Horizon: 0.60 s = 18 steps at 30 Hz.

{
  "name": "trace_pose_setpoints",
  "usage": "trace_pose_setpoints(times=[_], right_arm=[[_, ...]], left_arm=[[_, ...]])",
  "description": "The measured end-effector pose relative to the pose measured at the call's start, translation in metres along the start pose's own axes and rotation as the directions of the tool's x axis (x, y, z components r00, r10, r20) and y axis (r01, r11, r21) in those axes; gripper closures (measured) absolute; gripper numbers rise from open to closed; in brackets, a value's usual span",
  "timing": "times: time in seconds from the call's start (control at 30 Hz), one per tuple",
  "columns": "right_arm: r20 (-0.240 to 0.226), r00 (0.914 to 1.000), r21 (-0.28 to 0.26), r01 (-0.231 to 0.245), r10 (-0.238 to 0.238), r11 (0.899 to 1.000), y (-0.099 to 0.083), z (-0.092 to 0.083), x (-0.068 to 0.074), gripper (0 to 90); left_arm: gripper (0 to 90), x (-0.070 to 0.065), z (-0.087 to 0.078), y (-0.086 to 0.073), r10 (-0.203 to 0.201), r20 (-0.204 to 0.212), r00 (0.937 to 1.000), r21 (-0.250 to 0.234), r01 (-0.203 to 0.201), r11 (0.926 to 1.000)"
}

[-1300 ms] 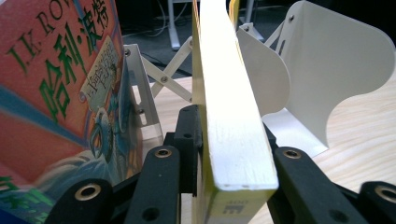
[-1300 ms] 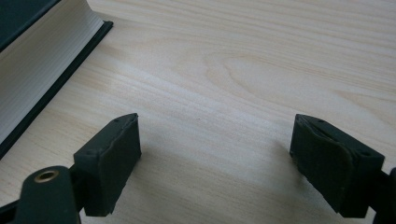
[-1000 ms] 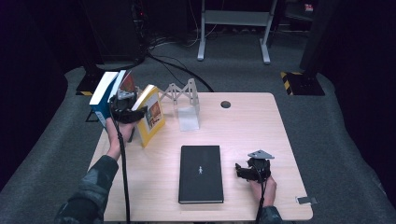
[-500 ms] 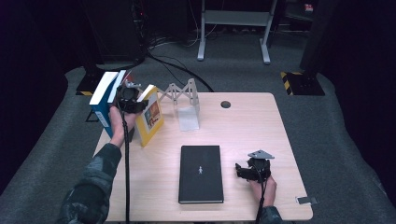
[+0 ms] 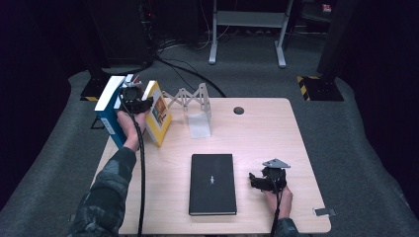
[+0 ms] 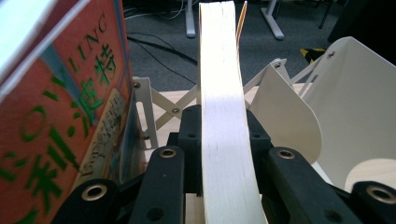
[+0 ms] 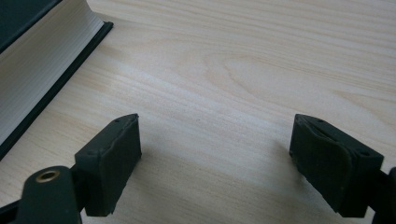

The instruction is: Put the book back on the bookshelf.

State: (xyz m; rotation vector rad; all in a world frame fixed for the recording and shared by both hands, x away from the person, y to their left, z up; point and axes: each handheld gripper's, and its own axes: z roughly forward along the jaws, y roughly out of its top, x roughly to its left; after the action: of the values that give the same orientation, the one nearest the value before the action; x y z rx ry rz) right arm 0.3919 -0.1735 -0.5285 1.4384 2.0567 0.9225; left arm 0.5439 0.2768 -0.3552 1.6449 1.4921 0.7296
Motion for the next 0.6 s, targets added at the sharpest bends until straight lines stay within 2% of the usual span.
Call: trace_pose_setpoints(times=[0.1,0.27,0.43,0.5,0.6], right_arm=[[-0.001,1.0000,0.000,0.001,-0.001,1.000,0.000,0.000,0.000,16.0],[-0.001,1.0000,0.000,-0.001,0.001,1.000,0.000,0.000,0.000,16.1],[-0.002,1.0000,-0.001,0.000,0.000,1.000,0.000,0.000,0.000,16.1],[-0.001,1.0000,0.000,-0.001,0.001,1.000,0.000,0.000,0.000,16.1],[-0.001,1.0000,-0.001,-0.002,0.002,1.000,0.000,0.000,0.000,16.1]], left_arm=[[75.4,-0.001,0.006,0.001,-0.010,-0.015,0.9998,0.000,0.010,1.0000],[75.3,0.000,0.013,0.005,-0.059,-0.044,0.9973,-0.015,0.059,0.9982],[75.2,0.003,0.020,0.008,-0.069,-0.078,0.9945,-0.009,0.069,0.9976],[74.7,0.004,0.020,0.008,-0.066,-0.096,0.9932,-0.005,0.066,0.9978],[70.4,0.003,0.019,0.008,-0.035,-0.118,0.9924,0.011,0.037,0.9993]])
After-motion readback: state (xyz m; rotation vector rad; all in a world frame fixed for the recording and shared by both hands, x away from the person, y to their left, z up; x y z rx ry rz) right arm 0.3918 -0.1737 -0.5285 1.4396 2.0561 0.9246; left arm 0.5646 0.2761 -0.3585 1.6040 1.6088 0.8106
